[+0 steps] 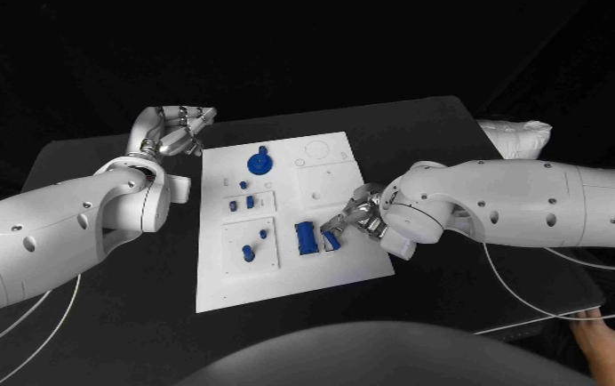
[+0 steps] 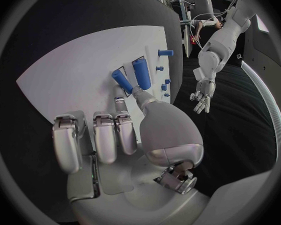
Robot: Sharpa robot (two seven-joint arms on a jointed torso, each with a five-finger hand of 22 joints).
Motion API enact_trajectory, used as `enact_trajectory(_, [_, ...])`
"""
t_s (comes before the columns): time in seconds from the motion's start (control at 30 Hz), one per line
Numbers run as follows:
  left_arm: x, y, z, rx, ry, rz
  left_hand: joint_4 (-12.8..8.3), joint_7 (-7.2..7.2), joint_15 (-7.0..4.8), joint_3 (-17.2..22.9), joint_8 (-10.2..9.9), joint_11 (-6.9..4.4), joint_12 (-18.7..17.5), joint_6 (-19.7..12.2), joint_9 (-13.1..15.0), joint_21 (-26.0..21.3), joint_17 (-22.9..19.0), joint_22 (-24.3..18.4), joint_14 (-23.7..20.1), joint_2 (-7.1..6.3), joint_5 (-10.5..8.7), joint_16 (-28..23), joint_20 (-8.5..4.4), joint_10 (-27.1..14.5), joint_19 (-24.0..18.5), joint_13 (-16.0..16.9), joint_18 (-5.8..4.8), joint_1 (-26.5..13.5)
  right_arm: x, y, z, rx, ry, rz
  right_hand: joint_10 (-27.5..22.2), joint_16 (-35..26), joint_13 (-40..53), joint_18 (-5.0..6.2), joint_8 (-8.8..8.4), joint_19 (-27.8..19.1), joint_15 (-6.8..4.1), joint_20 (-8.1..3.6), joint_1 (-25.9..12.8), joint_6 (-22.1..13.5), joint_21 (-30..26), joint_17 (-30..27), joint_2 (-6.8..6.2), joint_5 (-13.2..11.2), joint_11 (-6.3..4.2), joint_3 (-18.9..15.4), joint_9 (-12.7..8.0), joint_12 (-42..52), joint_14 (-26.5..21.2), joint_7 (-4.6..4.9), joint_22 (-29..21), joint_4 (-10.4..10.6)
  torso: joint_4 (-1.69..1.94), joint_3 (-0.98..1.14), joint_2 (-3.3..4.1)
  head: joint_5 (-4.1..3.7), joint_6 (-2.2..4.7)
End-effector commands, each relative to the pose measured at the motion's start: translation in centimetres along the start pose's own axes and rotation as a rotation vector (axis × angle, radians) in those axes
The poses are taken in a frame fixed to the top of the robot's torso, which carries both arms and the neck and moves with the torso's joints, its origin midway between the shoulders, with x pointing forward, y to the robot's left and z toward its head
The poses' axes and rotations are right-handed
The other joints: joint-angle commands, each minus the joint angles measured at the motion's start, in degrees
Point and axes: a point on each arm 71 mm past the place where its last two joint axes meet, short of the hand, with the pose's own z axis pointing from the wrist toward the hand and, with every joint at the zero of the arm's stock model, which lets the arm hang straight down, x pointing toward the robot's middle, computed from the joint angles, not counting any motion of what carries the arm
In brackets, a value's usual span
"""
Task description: Assemble the parts on the task board
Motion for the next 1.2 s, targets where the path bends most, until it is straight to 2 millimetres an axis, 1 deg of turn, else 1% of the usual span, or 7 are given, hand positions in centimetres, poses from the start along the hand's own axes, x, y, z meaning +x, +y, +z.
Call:
enact_trajectory(0.03, [0.2,-0.2,0.0,0.01,0.016,-0.005,-0.1,-0.15,-0.06,-0.3,0.3,-0.26,0.2,-0.2,0.1,-0.3,-0.1,0.1,0.1,0.31,0.37,-0.3,-0.03,0.0,0.3,0.1,0.18,0.0,0.2,0.1,0.0,-0.013,0.005,-0.015,6.0,0.2,15.1,-0.38,-0.35,6.0,-0.55,-0.49,1.2,0.6,0.3,15.1,-0.04,-0.5,-0.33,0.4,-0.1,-0.1,6.0,0.01,15.1,-0.7,-0.02,0.02,-0.03,0.03,0.0])
enact_trajectory(0.53, [0.2,-0.1,0.1,0.009,0.016,-0.005,-0.1,-0.15,-0.06,-0.4,0.3,-0.25,0.2,-0.2,0.1,-0.5,-0.1,0.1,0.0,0.43,0.39,-0.4,-0.03,0.0,0.3,0.1,0.19,0.2,0.1,0.2,0.0,-0.013,-0.007,-0.025,6.0,0.2,15.1,-0.38,-0.15,6.0,-0.83,-0.75,3.0,1.6,0.3,15.1,0.75,-1.0,-0.65,0.8,0.0,-0.1,6.0,-0.32,15.1,-1.5,0.02,-0.03,-0.02,-0.12,0.0])
enact_trajectory(0.8, [0.2,-0.2,0.0,0.01,0.016,-0.005,-0.1,-0.15,-0.06,-0.4,0.3,-0.25,0.2,-0.2,0.1,-0.5,-0.1,0.1,0.0,0.43,0.39,-0.4,-0.03,0.0,0.3,0.1,0.19,0.2,-0.2,0.2,-0.3,-0.049,-0.042,-0.01,6.0,0.2,15.1,-0.38,0.12,6.0,-0.98,-0.9,1.0,2.8,0.3,15.1,-0.22,-1.6,-0.86,-1.0,0.2,-0.1,6.0,-0.61,15.1,-0.1,0.01,0.04,-0.01,0.08,0.0])
enact_trajectory(0.97, [0.2,-0.1,0.0,0.01,0.015,-0.005,-0.1,-0.15,-0.06,-0.4,0.3,-0.25,0.2,-0.2,0.1,-0.5,-0.1,0.1,0.0,0.43,0.39,-0.4,-0.03,0.0,0.3,0.1,0.19,0.2,-0.6,0.1,-1.0,-0.121,-0.086,-0.009,6.0,0.2,15.1,-0.38,1.63,6.0,-1.58,-1.37,0.9,3.4,0.3,15.1,-1.06,-2.3,-1.4,-2.6,2.2,-0.1,6.0,-1.2,15.1,0.0,0.01,0.03,-0.04,0.16,0.0])
enact_trajectory(1.03, [0.2,-0.1,0.0,0.01,0.015,-0.005,-0.1,-0.15,-0.06,-0.4,0.3,-0.25,0.2,-0.2,0.1,-0.5,-0.1,0.1,0.0,0.43,0.39,-0.4,-0.03,0.0,0.3,0.1,0.19,0.2,-0.8,0.0,-1.4,-0.159,-0.096,-0.014,6.0,0.2,15.1,-0.38,4.3,6.0,-1.65,-1.48,1.7,0.8,0.3,15.1,-1.06,-2.4,-1.14,-4.2,6.2,-0.1,6.0,-1.04,15.1,-0.3,0.04,0.01,-0.05,0.31,0.0])
enact_trajectory(1.1, [0.2,-0.1,0.0,0.01,0.014,-0.004,-0.1,-0.15,-0.06,-0.4,0.3,-0.25,0.2,-0.2,0.1,-0.5,-0.1,0.1,0.0,0.43,0.39,-0.4,-0.03,0.0,0.3,0.1,0.19,0.2,-1.0,0.0,-1.9,-0.199,-0.11,-0.03,6.0,0.2,15.1,-0.38,10.79,6.0,-1.49,-1.16,2.4,-4.8,0.3,15.1,0.19,-2.3,-0.76,-6.2,14.8,-0.1,6.0,-0.62,15.1,-0.2,0.0,0.01,-0.05,0.33,0.0])
enact_trajectory(1.2, [0.2,-0.1,0.0,0.01,0.014,-0.004,-0.1,-0.15,-0.06,-0.4,0.3,-0.25,0.2,-0.2,0.1,-0.5,-0.1,0.1,0.0,0.43,0.39,-0.4,-0.03,0.0,0.3,0.1,0.19,0.2,-1.3,0.0,-2.6,-0.262,-0.139,-0.076,6.0,0.2,15.1,-0.38,19.5,6.0,-1.25,-0.85,3.6,-12.3,0.3,15.1,0.39,-2.2,-0.53,-8.3,25.6,-0.1,6.0,-0.32,15.1,-0.5,-0.04,0.05,-0.03,0.37,0.0])
